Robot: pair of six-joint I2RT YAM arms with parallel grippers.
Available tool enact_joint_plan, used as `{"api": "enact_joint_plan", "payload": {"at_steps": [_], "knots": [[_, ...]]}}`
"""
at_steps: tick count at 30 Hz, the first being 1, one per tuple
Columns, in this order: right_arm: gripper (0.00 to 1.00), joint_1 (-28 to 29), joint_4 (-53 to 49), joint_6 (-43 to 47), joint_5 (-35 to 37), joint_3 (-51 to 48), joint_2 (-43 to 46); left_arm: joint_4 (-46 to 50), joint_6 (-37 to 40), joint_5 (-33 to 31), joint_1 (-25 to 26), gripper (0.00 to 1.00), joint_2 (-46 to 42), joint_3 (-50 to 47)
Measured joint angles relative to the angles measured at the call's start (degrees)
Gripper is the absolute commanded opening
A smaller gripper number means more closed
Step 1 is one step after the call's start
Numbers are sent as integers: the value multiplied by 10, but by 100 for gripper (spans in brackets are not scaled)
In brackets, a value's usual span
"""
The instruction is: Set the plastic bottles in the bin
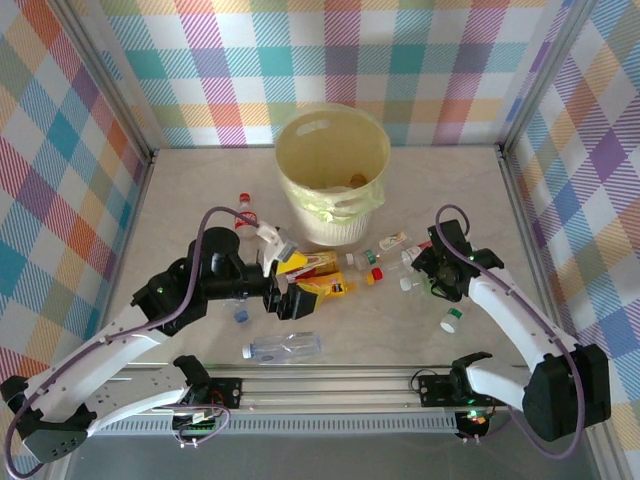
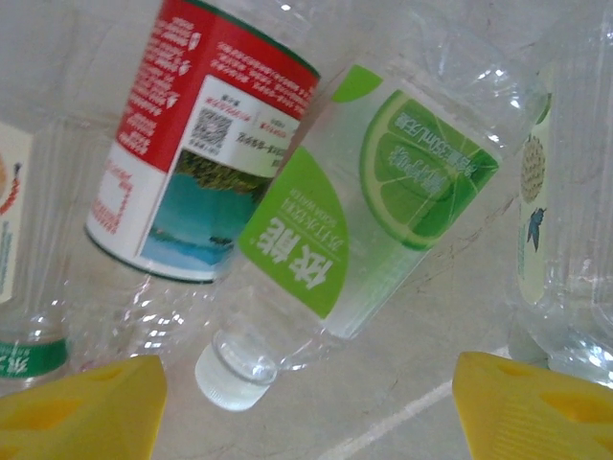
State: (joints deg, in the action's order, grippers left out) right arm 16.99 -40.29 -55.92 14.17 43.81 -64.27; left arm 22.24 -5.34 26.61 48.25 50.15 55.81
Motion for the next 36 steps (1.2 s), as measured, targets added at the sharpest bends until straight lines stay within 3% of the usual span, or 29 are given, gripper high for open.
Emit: {"api": "enact_joint_plan", "payload": {"at_steps": [13,36], "knots": [[80,-39,65,-23,-9,-28,-50,-49,4,19,0,100,-23,-41],[78,-47,149,-15,-14,-33,-148,-62,4,-12,0,100,-28,-44]]}}
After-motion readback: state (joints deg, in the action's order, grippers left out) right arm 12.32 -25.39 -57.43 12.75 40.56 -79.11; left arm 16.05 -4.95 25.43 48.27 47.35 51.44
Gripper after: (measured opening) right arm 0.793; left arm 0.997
